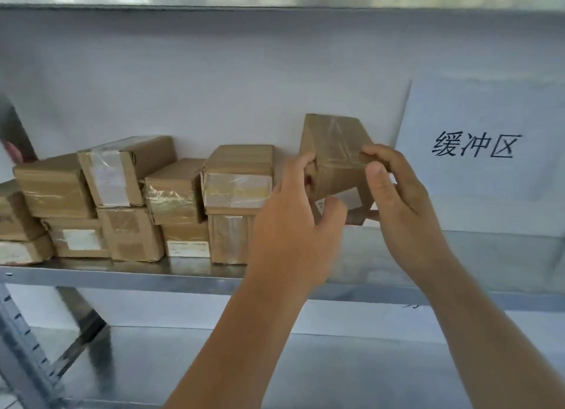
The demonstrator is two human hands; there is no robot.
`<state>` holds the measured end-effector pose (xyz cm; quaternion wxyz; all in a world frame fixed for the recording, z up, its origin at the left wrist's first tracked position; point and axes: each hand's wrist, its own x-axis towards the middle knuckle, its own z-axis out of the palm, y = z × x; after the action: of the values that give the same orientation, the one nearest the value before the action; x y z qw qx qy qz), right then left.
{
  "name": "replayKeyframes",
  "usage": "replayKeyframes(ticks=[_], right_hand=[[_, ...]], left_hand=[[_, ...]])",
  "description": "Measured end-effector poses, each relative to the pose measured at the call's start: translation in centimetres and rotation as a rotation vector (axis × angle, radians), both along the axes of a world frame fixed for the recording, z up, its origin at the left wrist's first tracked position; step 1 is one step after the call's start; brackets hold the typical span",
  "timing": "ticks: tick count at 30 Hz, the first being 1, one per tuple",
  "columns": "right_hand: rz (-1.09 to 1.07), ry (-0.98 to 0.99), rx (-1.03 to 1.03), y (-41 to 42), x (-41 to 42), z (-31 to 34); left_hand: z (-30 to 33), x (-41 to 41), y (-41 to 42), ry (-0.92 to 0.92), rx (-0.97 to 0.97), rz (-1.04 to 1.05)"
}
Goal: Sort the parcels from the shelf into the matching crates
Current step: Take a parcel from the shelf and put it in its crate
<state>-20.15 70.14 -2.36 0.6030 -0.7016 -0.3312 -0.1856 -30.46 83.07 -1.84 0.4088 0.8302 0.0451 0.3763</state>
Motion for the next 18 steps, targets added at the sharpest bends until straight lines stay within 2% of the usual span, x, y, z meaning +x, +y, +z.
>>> replayKeyframes(ticks=[5, 10, 13, 18], right_hand=[[-0.151, -0.016, 0.071, -6.3, -2.7, -0.1], [-0.344, -0.072, 0.137, -16.3, -5.1, 0.0], [-0.432, -0.076, 0.131, -23.9, -7.0, 0.0], [-0.574, 0.059, 0.007, -36.9, -10.9, -1.1]], left_hand=[[0.0, -0.3, -5.0, -0.038, -0.057, -0.181], [0.1, 0.7, -13.7, -0.044, -0.172, -0.424], [0.2, 0.9, -20.5, -0.056, -0.228, -0.556], [-0.6, 0.7, -33.5, -0.029, -0.283, -0.770]])
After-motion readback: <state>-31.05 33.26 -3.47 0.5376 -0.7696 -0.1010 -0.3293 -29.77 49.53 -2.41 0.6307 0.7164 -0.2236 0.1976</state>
